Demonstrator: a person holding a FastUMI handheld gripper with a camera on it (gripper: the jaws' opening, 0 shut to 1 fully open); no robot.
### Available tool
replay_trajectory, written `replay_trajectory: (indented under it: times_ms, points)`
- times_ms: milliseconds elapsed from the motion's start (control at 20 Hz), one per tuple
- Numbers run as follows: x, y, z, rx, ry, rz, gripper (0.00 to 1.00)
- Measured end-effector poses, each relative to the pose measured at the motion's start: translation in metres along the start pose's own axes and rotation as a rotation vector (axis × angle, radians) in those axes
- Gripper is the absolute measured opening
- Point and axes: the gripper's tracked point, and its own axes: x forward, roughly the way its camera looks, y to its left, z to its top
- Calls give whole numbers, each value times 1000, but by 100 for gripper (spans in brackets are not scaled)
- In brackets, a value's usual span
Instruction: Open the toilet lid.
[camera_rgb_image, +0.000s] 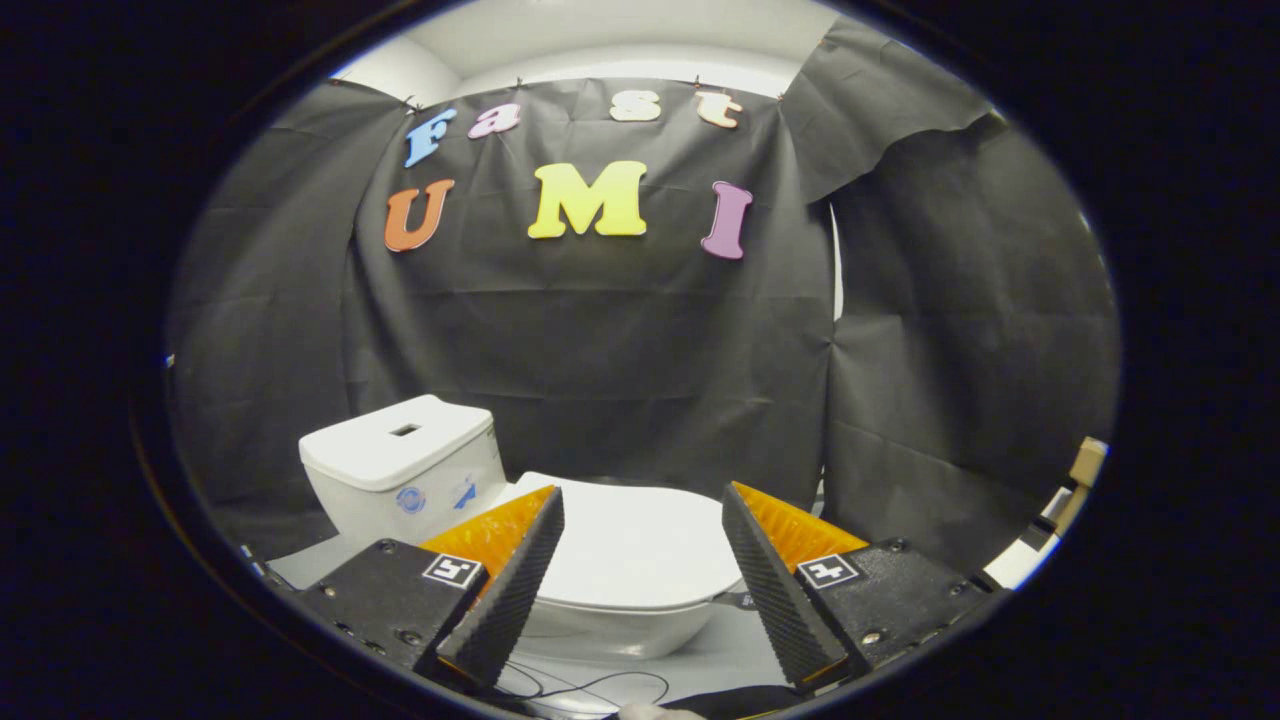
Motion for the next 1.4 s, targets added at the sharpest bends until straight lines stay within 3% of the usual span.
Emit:
replay_trajectory:
  times_ms: [400, 800, 1000, 1400]
  points:
    - [24, 2, 24, 22, -34, 59, 99]
    - [87, -30, 40, 167, -18, 140, 100]
    - [119, -63, 22, 326, 35, 154, 100]
    - [170, -112, -75, 750, 236, 148, 99]
